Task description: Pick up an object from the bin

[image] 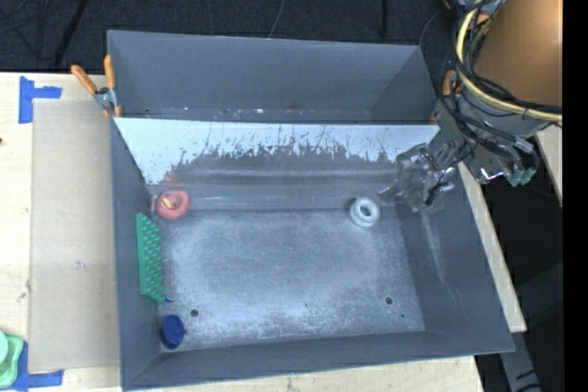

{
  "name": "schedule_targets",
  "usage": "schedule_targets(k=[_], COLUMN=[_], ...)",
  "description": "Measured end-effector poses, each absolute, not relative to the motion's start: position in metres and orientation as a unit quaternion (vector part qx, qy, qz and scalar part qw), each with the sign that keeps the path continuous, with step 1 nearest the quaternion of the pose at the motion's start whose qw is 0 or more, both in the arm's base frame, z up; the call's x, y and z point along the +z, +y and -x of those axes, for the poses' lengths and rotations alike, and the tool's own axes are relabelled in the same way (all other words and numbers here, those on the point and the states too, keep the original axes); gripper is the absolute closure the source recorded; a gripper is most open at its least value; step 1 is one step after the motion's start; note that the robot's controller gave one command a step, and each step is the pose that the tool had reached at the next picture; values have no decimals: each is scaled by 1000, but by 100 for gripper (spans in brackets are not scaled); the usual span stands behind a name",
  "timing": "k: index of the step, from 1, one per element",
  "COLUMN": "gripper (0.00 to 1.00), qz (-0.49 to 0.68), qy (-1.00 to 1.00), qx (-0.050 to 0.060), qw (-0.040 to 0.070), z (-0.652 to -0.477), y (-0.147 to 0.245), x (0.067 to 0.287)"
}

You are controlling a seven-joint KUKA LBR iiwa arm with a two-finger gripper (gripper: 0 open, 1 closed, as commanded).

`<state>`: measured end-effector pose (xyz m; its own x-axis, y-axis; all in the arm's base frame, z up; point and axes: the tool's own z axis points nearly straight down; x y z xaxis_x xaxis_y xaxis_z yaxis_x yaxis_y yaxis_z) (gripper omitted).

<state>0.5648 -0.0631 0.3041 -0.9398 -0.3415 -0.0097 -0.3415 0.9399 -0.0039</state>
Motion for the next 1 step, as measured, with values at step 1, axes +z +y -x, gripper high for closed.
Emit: schedule_targets(k=[1], gripper=[100], qz=[82], qy=[997], qx=[1], qw=[-2], z=[-570], y=[-47], x=[251])
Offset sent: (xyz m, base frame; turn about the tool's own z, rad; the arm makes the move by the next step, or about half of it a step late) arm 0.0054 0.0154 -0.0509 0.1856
